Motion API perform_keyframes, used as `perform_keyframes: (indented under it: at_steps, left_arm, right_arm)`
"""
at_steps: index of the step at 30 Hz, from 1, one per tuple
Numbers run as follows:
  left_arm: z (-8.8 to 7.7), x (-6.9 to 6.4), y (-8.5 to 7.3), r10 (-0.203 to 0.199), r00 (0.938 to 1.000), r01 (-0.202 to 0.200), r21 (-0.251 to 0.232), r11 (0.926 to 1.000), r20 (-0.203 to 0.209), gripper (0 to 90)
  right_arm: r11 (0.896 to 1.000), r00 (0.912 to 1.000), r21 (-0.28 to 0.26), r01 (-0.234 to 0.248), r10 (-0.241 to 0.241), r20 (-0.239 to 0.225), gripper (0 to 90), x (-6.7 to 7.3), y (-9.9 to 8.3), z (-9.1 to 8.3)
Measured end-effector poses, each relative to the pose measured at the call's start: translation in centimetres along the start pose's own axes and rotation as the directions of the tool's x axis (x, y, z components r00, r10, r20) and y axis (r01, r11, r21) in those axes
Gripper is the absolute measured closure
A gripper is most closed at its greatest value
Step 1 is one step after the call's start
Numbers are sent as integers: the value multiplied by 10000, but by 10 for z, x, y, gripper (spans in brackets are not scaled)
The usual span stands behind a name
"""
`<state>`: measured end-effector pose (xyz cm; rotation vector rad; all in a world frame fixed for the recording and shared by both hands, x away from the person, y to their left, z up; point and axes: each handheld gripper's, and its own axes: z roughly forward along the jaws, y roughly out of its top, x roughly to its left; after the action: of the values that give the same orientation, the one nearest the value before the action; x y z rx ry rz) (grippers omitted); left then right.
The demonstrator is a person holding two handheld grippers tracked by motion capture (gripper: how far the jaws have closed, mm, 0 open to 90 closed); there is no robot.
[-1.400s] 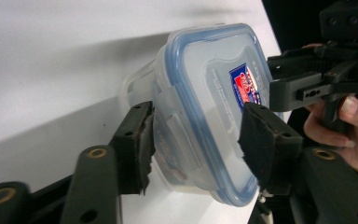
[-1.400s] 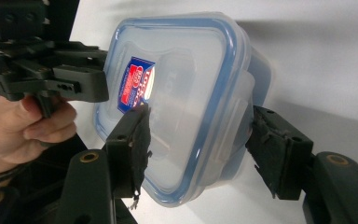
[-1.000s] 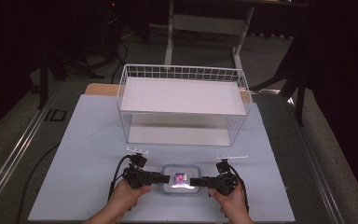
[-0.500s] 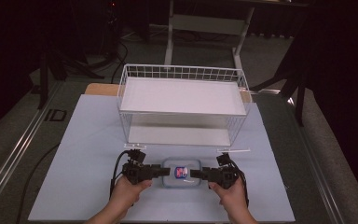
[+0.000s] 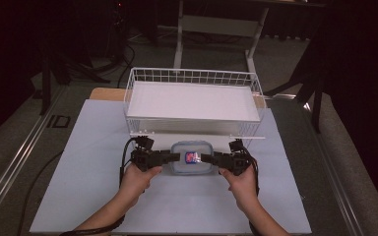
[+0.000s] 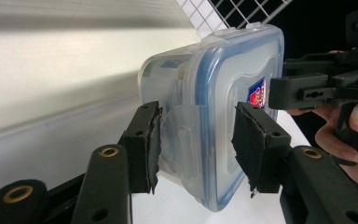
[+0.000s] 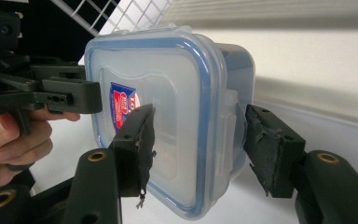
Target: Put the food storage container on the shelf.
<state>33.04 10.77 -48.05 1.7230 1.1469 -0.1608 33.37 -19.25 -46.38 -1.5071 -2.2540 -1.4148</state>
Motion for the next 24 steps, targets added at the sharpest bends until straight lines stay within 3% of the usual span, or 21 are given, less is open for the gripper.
perform_keyframes:
  at_steps: [3,8,14,20,22,24]
  left_arm:
    - [8,10,1,-3,10000,4,-56,10000,77,532]
    - [16,20,10,168,9998,-168,-89,9998,-72,531]
    - [24,36,13,119,9999,-120,-395,9991,-25,530]
    - [27,43,16,-18,10000,11,-824,9966,-84,530]
    - [27,45,17,107,9998,-123,-925,9956,-171,529]
    - [30,49,17,-89,9998,72,-917,9958,-180,529]
  right_arm:
    - [10000,9999,-45,65,-64,154,442,-7,3,6]
    - [9994,9997,-252,-249,251,67,442,-20,5,17]
    - [9990,9994,-359,-247,255,221,442,-29,11,30]
    - [9970,9985,-570,-517,527,156,441,-35,14,39]
    - [9964,9982,-636,-564,576,163,441,-35,14,40]
    - [9961,9977,-621,-620,635,226,440,-36,16,43]
